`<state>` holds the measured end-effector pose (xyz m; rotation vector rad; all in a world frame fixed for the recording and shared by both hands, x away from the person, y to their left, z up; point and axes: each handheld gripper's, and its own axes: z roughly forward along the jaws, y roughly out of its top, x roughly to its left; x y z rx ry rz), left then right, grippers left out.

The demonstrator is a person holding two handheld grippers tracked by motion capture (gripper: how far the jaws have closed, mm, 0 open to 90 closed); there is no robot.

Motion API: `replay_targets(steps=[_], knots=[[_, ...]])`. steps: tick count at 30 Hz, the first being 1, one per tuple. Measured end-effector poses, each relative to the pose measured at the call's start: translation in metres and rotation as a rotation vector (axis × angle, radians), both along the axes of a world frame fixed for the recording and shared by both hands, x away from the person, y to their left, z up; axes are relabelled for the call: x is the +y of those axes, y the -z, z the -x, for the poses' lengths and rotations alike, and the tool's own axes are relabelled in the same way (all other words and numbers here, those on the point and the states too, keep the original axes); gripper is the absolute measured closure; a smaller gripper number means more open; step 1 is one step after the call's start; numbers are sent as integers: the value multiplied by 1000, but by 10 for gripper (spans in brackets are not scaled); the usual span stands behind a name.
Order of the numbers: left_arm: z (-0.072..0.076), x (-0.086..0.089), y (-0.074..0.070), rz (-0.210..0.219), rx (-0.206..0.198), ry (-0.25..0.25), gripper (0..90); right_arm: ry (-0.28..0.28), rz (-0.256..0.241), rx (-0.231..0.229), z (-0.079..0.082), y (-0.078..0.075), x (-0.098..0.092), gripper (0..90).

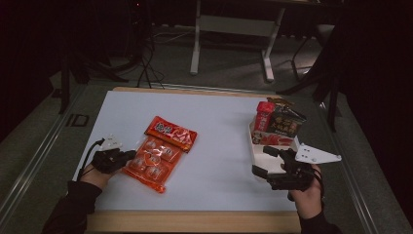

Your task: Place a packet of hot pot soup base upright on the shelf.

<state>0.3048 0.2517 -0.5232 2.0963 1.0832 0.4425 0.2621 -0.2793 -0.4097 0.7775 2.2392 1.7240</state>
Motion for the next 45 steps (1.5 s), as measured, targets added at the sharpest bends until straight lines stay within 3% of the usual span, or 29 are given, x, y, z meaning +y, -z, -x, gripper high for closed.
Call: replay_targets(steps=[3, 5, 8, 11, 15, 18, 25, 35, 41, 45], knots=[[-2, -1, 7, -66, -1, -10, 898, -2, -1, -4, 0, 0, 0, 164], [-3, -1, 9, -68, 1, -18, 898, -3, -10, -5, 0, 0, 0, 164], [-6, -1, 14, -103, 18, -25, 899, 0, -5, -4, 0, 1, -1, 165], [-10, 1, 16, -79, 34, -32, 900, -1, -1, 3, -1, 2, 0, 165], [-12, -4, 14, -110, 40, -20, 900, -12, 3, 9, -1, 3, 2, 165], [-11, -6, 14, -103, 58, -17, 900, -18, 3, 11, -1, 4, 3, 164], [-4, -23, 13, -74, 75, 41, 900, -19, -2, 16, -1, 4, 3, 164], [1, -42, 11, -64, 103, 101, 900, -21, 5, 13, 0, 4, 4, 164], [3, -51, 11, -29, 132, 140, 900, -22, 5, 15, 0, 5, 4, 165], [3, -57, 10, -39, 137, 168, 900, -22, 6, 15, 0, 5, 4, 164]])
